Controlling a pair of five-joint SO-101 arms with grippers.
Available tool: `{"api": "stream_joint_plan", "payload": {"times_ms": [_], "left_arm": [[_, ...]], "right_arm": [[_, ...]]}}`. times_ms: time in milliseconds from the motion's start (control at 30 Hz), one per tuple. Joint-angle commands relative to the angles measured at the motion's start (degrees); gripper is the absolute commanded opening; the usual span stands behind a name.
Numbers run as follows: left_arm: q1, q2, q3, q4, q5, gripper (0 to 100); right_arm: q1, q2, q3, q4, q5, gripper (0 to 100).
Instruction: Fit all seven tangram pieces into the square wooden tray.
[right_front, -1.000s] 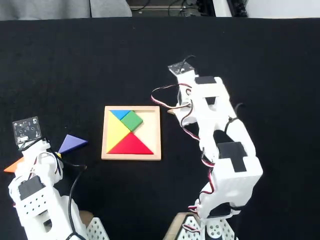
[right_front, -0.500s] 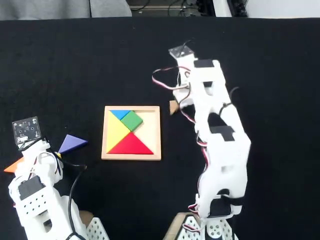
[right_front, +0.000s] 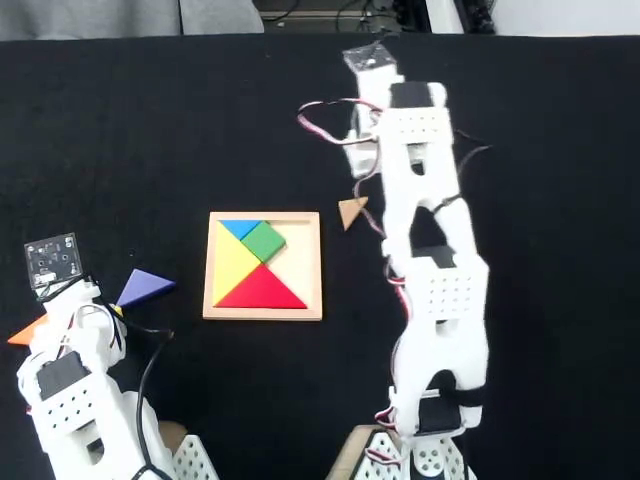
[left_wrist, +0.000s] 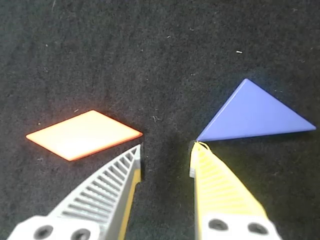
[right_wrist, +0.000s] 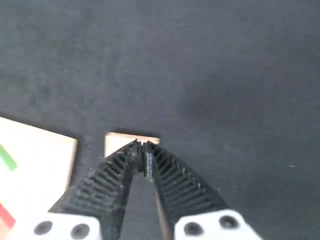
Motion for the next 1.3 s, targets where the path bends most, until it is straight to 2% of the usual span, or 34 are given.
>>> {"api": "stream_joint_plan", "payload": {"times_ms": [0, 167, 333, 600, 767, 867, 1067, 1267], "left_arm": [[0.66, -0.62, -0.13, -0.35, 0.18, 17], [0.66, -0.62, -0.13, -0.35, 0.18, 17], [0.57, -0.62, -0.13, -0.35, 0.18, 17], [0.66, -0.62, -0.13, -0.35, 0.18, 17], [0.66, -0.62, -0.13, -0.35, 0.18, 17], [0.66, -0.62, -0.13, -0.35, 0.18, 17], [0.75, -0.62, -0.13, -0.35, 0.18, 17], [0.75, -0.62, -0.13, -0.35, 0.18, 17]], "right_arm": [[-4.4, -0.84, -1.54, -1.85, -3.96, 1.1], [-6.33, 2.68, 1.54, -6.86, -3.78, 1.1], [-2.99, 8.22, 0.4, -6.77, -3.78, 1.1], [-5.98, 9.45, -0.57, 2.46, 0.7, 1.1], [-5.45, 9.45, -0.13, 10.73, 4.84, 1.1], [-3.87, 9.1, -0.13, 12.48, 4.84, 1.1], [-3.78, -0.48, 2.33, 12.57, 2.37, 1.1], [-4.31, -18.24, 16.48, 9.49, -0.44, 1.1]]}}
